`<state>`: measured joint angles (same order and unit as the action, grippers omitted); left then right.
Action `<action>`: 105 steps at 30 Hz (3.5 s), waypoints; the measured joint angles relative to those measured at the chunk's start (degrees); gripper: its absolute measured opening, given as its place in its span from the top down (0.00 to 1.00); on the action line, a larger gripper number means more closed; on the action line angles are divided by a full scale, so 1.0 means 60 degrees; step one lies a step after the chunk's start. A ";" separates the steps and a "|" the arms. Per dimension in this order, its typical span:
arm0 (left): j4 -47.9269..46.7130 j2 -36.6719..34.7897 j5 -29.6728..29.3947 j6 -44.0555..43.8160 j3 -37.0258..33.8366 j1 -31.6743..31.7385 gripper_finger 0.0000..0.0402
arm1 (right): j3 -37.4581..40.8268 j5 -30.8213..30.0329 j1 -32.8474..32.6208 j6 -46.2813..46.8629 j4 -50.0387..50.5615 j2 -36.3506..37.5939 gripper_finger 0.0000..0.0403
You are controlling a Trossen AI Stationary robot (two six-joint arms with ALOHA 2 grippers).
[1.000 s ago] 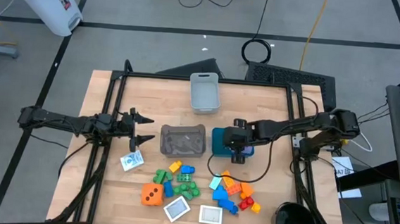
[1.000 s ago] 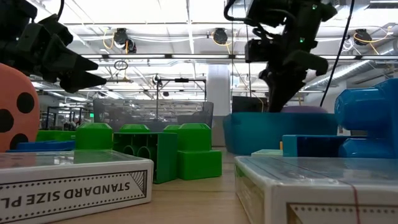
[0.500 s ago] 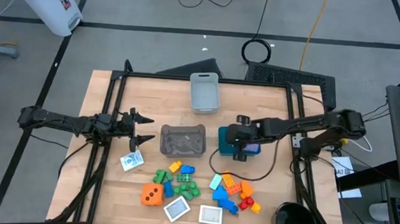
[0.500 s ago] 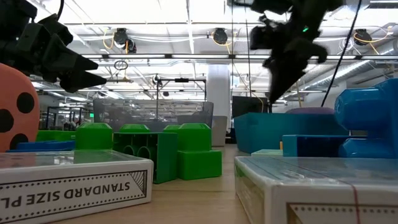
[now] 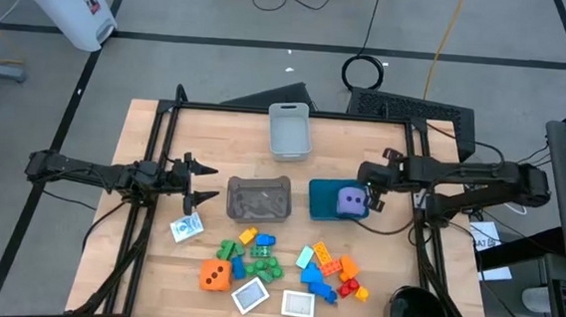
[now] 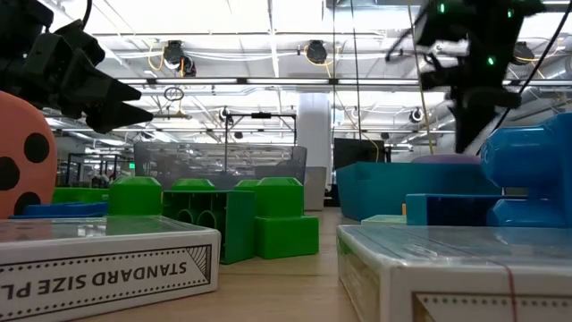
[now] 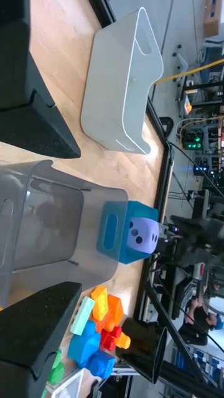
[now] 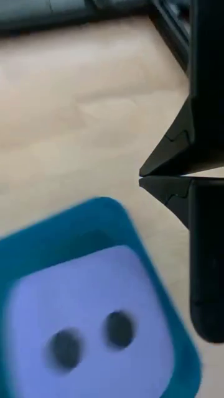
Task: Pick & Place Toys
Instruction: Adjust the blue bin slightly, then put the orange dice into the blue bin
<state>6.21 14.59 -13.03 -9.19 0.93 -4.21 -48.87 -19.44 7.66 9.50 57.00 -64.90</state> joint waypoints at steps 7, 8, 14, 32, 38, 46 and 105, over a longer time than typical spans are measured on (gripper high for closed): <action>-0.0003 0.0003 0.0002 -0.0001 0.0000 -0.0001 0.14 | 0.0970 0.1028 0.0699 -0.1144 -0.0643 -0.0132 1.00; -0.0006 0.0000 -0.0001 -0.0002 0.0000 0.0000 0.14 | 0.0953 0.1034 0.0707 -0.1162 -0.0757 -0.0163 1.00; -0.0009 0.0004 0.0002 -0.0001 0.0000 -0.0001 0.14 | 0.0957 0.1732 0.0714 -0.1206 -0.1934 -0.0173 1.00; -0.0002 0.0002 0.0002 -0.0002 0.0000 0.0000 0.14 | 0.0955 0.2251 0.0256 0.0560 -0.1642 -0.0092 1.00; -0.0002 0.0003 0.0002 0.0000 0.0000 -0.0003 0.14 | 0.0955 0.3076 -0.0340 0.0756 -0.1755 -0.0096 1.00; -0.0002 0.0003 0.0002 0.0000 0.0000 0.0000 0.14 | 0.0955 0.3551 -0.1111 0.1065 -0.2455 -0.0100 1.00; 0.1974 0.0004 -0.0609 -0.2558 0.0000 0.0000 0.14 | 0.5198 0.0755 -0.4357 -0.0700 -1.1604 0.5443 1.00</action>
<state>18.05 14.61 -16.69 -24.54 0.93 -4.21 -17.68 -14.91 -18.48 5.30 -12.62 -32.24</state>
